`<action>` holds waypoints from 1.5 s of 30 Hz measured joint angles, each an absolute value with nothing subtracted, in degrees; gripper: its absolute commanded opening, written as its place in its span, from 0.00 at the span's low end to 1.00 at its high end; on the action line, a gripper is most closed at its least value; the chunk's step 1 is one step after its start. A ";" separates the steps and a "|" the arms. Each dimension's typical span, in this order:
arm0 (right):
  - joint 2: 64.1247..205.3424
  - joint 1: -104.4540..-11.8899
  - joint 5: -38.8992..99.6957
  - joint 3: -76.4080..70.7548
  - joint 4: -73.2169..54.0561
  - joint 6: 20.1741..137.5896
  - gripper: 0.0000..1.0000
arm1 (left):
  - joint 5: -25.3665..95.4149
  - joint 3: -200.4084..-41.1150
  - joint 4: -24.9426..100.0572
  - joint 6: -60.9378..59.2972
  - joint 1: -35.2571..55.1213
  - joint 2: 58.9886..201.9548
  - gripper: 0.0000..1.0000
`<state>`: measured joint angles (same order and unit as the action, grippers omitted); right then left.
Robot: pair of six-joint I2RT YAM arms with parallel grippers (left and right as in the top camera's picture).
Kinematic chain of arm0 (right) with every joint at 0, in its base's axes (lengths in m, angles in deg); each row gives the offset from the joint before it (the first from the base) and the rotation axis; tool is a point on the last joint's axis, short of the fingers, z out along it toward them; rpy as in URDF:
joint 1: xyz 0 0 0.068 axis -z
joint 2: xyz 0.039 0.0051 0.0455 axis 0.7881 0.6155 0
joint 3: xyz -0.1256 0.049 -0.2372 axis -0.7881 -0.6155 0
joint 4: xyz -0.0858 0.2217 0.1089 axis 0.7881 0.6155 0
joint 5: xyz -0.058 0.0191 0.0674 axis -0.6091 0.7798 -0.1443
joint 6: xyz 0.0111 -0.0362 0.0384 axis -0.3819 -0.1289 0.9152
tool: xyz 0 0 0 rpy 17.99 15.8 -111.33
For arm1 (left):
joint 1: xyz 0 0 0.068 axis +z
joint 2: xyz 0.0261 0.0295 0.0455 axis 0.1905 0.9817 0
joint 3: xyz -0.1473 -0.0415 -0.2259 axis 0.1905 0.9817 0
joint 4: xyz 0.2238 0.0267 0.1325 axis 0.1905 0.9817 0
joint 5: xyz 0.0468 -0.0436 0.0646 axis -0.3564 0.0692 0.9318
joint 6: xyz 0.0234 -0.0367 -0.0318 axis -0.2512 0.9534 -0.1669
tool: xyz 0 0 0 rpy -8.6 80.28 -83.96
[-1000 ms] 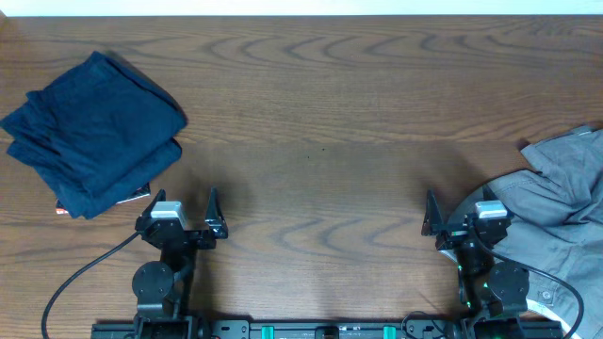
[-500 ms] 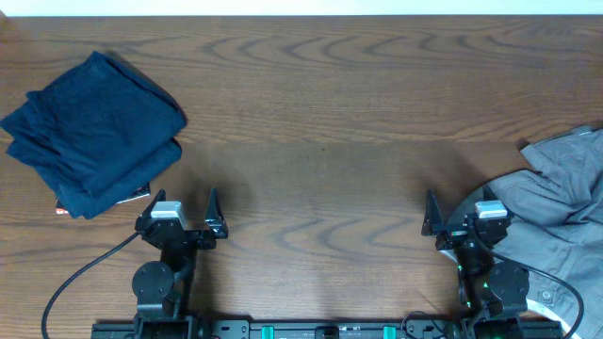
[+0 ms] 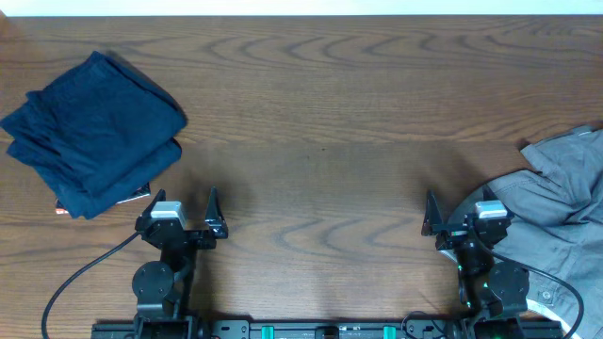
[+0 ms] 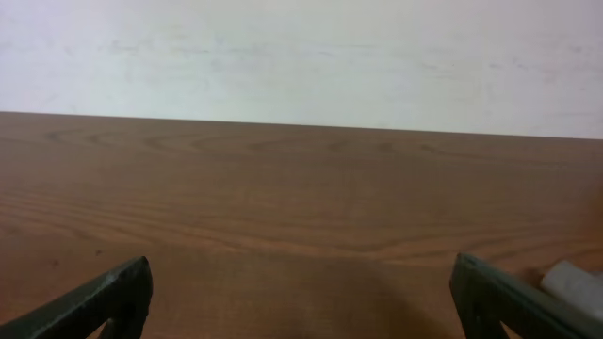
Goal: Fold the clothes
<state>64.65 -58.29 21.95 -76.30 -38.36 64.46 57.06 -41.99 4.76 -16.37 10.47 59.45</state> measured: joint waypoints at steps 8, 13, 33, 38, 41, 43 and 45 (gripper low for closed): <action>64.65 -58.29 22.96 -76.30 -38.38 65.29 0.99 | 57.06 -41.99 4.76 -16.37 10.47 59.45 0.98; 64.65 -58.29 23.02 -76.30 -38.36 65.83 0.99 | 57.08 -42.01 4.87 -16.37 10.47 59.45 0.98; 94.09 -58.29 13.78 -47.49 -5.07 71.67 0.99 | 54.87 -76.35 37.63 -11.50 10.47 86.79 0.98; 112.67 -58.29 12.77 -40.50 2.43 73.07 0.99 | 54.83 -86.10 47.34 -11.85 10.47 97.96 0.98; 121.76 -58.29 12.60 -40.02 3.11 74.20 0.99 | 54.78 -87.32 48.82 -11.85 10.47 102.77 0.98; 126.96 -58.29 12.25 -40.02 3.50 75.69 0.99 | 54.63 -87.30 49.81 -11.85 10.45 104.82 0.98; 132.45 -58.29 11.70 -40.04 3.70 78.34 0.99 | 54.46 -87.30 50.38 -11.85 10.47 106.33 0.98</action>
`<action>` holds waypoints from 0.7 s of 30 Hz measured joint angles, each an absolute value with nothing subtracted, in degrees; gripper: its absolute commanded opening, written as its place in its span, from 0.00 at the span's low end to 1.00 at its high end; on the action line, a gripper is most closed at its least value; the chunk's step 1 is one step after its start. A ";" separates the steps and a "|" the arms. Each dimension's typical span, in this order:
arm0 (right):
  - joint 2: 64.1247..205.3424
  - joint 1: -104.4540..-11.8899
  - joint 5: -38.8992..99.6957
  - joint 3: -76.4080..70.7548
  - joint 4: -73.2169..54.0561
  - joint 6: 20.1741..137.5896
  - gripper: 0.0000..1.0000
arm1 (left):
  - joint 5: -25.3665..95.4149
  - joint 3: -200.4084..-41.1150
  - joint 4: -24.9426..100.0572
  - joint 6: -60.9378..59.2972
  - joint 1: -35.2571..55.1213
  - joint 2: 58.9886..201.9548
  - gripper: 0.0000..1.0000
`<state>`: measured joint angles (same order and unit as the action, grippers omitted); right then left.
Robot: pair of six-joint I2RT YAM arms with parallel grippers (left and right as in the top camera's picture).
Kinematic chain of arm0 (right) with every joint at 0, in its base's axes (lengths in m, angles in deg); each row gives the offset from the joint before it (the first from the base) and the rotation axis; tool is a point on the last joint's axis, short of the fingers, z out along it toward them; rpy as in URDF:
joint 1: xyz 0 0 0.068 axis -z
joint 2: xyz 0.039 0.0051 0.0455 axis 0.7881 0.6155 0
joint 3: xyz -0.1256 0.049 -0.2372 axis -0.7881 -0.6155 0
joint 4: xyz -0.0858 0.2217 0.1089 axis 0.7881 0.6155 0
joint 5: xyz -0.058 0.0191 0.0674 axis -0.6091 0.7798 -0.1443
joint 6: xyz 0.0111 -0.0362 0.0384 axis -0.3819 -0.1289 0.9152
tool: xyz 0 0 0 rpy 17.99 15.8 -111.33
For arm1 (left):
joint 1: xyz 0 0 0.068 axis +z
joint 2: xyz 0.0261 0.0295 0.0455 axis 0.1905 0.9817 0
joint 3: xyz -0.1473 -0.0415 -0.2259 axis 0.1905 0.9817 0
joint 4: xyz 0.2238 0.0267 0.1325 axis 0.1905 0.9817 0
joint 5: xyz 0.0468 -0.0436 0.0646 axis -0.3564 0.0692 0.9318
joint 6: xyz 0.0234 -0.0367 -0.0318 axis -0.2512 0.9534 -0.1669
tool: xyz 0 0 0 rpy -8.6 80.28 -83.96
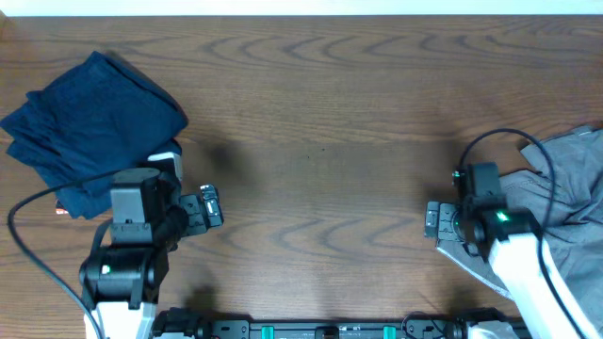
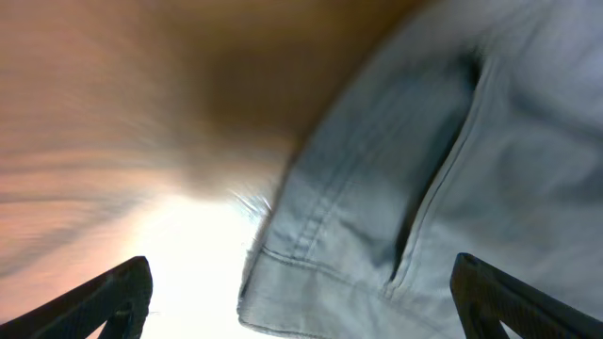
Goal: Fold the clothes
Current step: 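Grasp the grey shorts with the right gripper and drag them toward center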
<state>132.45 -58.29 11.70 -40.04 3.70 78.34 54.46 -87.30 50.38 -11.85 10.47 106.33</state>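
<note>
A crumpled grey garment (image 1: 565, 193) lies at the table's right edge. My right gripper (image 2: 301, 315) hangs just over the garment's stitched hem (image 2: 311, 268), fingers (image 2: 104, 301) spread wide with nothing between them. In the overhead view the right gripper (image 1: 464, 226) is at the garment's left border. A folded dark blue garment (image 1: 89, 132) rests at the far left. My left gripper (image 1: 184, 212) hovers beside its right corner, one finger (image 1: 211, 205) far out from the wrist, open and empty.
The brown wooden table (image 1: 320, 141) runs between the two garments. Cables loop from each arm: one by the left arm (image 1: 38, 202), one over the grey garment (image 1: 513, 141). A small red-and-white tag (image 1: 60, 209) pokes out under the blue stack.
Both arms have left their low rest pose near the front edge. The right gripper, then facing the far wall, now points down at the grey hem. The left arm stands by the blue stack.
</note>
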 measured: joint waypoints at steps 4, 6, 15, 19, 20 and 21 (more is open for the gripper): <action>139.20 -58.29 10.76 -40.04 0.97 82.64 0.95 | 54.41 -87.30 50.90 -11.85 10.47 107.88 0.98; 141.35 -58.29 10.61 -40.04 -0.11 83.76 0.87 | 54.41 -87.30 50.90 -11.85 10.47 108.19 0.98; 147.29 -58.29 10.04 -40.17 -1.37 86.62 0.20 | 54.19 -87.30 50.88 -11.85 10.47 108.23 0.98; 148.19 -58.29 10.26 -40.34 -2.64 87.89 0.01 | 54.04 -87.32 50.86 -11.85 10.47 108.23 0.98; 148.16 -58.29 10.48 -40.39 -3.14 87.60 0.01 | 54.04 -87.32 50.84 -11.85 10.45 108.21 0.98; 148.03 -58.27 11.33 -40.50 -4.87 86.51 0.01 | 54.04 -87.32 50.86 -11.85 10.47 108.21 0.98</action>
<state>148.03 -58.27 11.33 -40.50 -4.87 86.51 54.04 -87.32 50.86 -11.85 10.47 108.21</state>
